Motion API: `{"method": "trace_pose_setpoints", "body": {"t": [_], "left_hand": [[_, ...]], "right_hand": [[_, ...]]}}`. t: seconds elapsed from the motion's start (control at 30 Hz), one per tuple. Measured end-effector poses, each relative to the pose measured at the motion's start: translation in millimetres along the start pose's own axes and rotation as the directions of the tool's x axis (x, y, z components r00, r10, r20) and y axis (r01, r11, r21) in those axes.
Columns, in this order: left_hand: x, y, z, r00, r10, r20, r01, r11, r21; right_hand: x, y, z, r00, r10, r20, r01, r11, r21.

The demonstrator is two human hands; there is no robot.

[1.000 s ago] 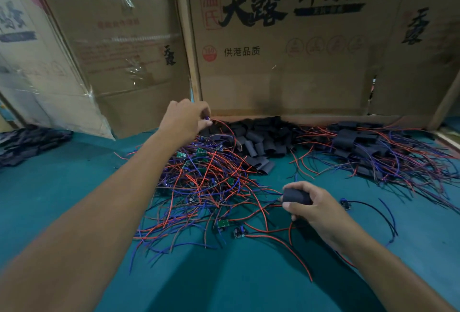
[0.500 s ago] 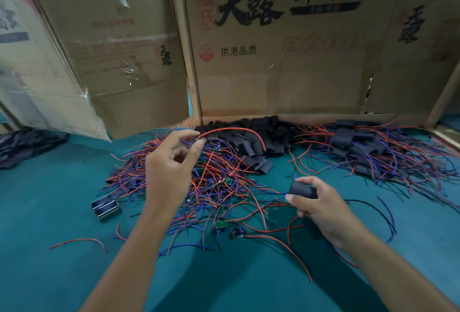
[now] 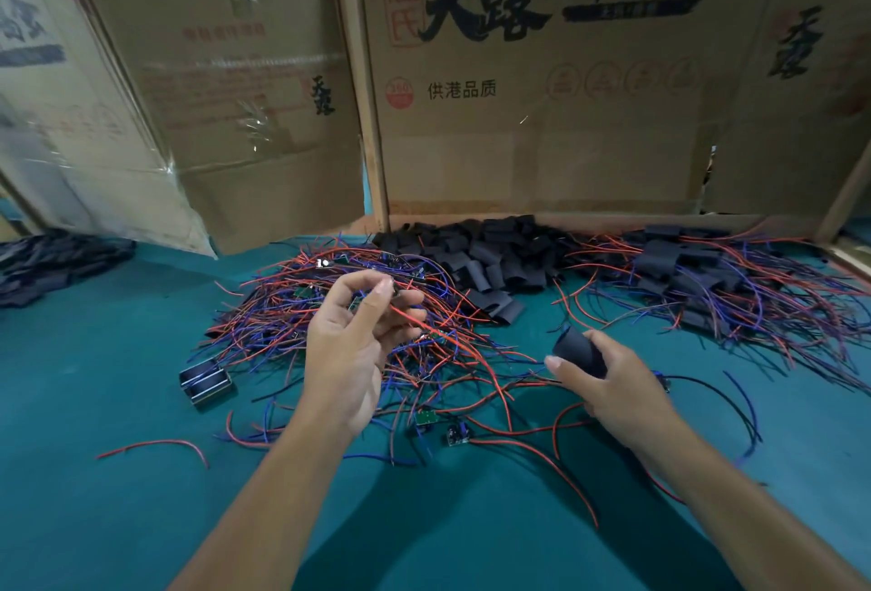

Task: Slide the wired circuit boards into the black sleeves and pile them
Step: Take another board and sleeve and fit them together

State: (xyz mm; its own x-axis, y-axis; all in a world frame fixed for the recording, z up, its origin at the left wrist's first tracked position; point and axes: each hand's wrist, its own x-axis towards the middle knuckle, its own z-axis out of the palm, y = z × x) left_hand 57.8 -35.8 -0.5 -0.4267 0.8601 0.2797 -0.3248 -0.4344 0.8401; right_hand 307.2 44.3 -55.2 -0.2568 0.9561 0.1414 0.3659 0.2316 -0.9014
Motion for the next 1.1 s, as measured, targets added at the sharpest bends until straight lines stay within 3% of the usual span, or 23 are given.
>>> {"method": "trace_pose_setpoints", "body": {"t": [0.13,0.3,0.43,0.57,0.7,0.9,1.1], "left_hand": [[-5,3,4,0.994,0.037,0.101,-0.037,0.999,-0.008],[-14,12,10,0.932,0.259,0.254,-0.275,0.961,0.030],[-15,15,15,0.917,0.352,0.188,-0.369,0.928,0.061],[-14,15,16,0.940,0.319,0.121,-0.330,0.941,0.078],[-13,14,15,0.966,0.243,0.085,-0.250,0.965,0.078],[-11,13,15,0.983,0.178,0.035,-0.180,0.981,0.074],[-13,14,18,0.992,0.120,0.031,-0.121,0.992,0.041]], "right_hand": [[-7,-8,1,0.967,-0.254,0.026,0.248,0.908,-0.339],[-7,-15,1,0.962,-0.227,0.153,0.272,0.853,-0.445],[-9,-15,6,0.936,-0.200,0.289,0.319,0.829,-0.459],[-16,-18,16,0.901,-0.252,0.352,0.385,0.839,-0.385],[-20,-22,17,0.869,-0.380,0.317,0.482,0.793,-0.373],[-20,-24,14,0.895,-0.422,0.141,0.443,0.814,-0.376],[-22,-27,15,0.890,-0.434,0.138,0.454,0.817,-0.357]]}}
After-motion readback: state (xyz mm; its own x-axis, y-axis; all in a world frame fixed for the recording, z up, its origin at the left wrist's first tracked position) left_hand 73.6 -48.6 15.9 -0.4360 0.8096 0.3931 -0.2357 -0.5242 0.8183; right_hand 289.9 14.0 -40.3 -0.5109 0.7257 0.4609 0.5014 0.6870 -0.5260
